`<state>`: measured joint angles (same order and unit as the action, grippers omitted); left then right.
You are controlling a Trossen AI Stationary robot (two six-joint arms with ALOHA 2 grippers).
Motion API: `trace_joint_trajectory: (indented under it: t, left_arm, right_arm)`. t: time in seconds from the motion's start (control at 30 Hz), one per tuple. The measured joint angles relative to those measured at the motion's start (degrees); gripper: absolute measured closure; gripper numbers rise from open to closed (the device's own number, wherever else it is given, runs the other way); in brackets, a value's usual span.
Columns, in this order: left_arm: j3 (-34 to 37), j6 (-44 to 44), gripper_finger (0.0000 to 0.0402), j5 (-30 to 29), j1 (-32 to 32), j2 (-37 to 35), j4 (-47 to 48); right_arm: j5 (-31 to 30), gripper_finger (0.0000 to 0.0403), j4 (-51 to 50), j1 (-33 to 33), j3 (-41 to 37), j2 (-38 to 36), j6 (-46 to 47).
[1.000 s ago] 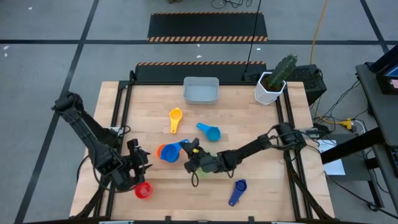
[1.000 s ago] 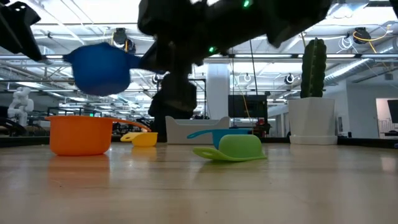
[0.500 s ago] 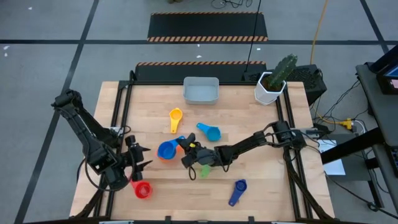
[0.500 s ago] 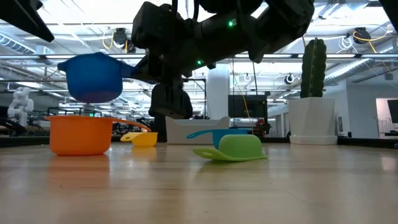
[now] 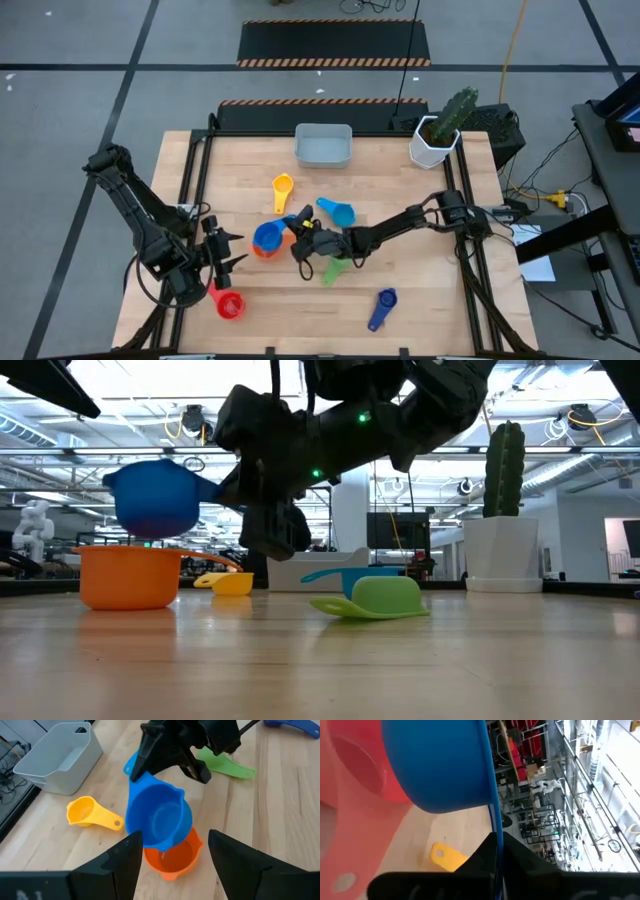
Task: Nest measuring cups in basket
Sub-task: Stack the blue measuring cup into the orange measuring cup
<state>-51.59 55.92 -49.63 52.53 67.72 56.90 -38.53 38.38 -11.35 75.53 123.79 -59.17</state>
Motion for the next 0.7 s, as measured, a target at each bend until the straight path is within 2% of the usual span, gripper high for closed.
trace_joint_trajectory:
  t: [0.17,0.37,0.5,0.7]
  left_arm:
    - [0.0,0.0,0.0172,-0.3,-0.3,0.0,0.0]
    - [0.0,-0.6,0.0172,-0.4,-1.5,0.0,-0.1]
    - [0.0,-0.7,0.0172,-0.4,-1.9,0.0,-0.1]
    - [0.0,-0.7,0.0172,-0.4,-1.9,0.0,-0.1]
  right_arm:
    - [6.0,0.0401,-1.4,0.7,0.0,0.0,3.9]
    - [7.3,0.0401,-0.8,1.0,0.2,1.7,4.5]
    - [5.6,0.04,-2.2,1.0,2.7,4.3,3.0]
    - [5.3,0.0381,-4.2,1.0,5.2,5.7,1.6]
